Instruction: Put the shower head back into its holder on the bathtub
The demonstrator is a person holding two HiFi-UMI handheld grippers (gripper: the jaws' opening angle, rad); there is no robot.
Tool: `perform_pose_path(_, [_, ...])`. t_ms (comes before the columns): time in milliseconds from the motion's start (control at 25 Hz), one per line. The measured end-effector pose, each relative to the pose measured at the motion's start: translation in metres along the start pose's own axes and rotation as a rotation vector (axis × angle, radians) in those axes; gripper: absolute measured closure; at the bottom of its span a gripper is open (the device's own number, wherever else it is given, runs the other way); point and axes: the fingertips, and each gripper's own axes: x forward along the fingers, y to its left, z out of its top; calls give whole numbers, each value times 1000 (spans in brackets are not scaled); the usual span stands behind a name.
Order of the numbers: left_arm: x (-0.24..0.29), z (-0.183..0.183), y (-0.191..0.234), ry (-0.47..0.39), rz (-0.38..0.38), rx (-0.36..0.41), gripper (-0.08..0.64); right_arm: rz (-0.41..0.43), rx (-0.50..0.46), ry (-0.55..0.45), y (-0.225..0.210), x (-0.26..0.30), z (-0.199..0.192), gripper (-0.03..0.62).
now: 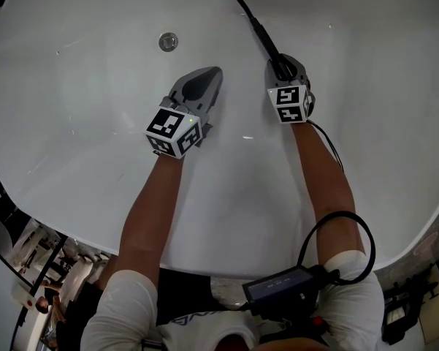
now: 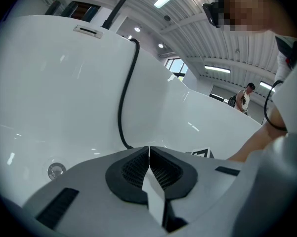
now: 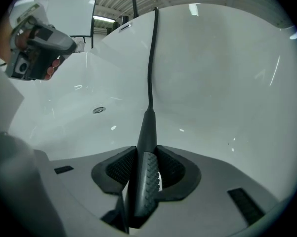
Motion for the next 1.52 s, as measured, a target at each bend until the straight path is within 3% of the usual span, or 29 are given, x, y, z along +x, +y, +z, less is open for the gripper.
perform_pose_path(560, [-68, 90, -38, -74, 21, -46, 537, 4, 19, -22, 5, -124, 94, 456])
perform_pose_path(840, [-126, 137, -68, -106, 40, -57, 537, 7, 45, -5, 18, -202, 150, 456])
perform_pose_path(1200, [-204, 214, -132, -181, 72, -20, 537, -34, 72, -61, 11, -321, 226, 456])
perform_pose_path(1520, [-272, 261, -196, -229, 92, -47, 537, -22, 33, -115, 26, -436, 286, 456])
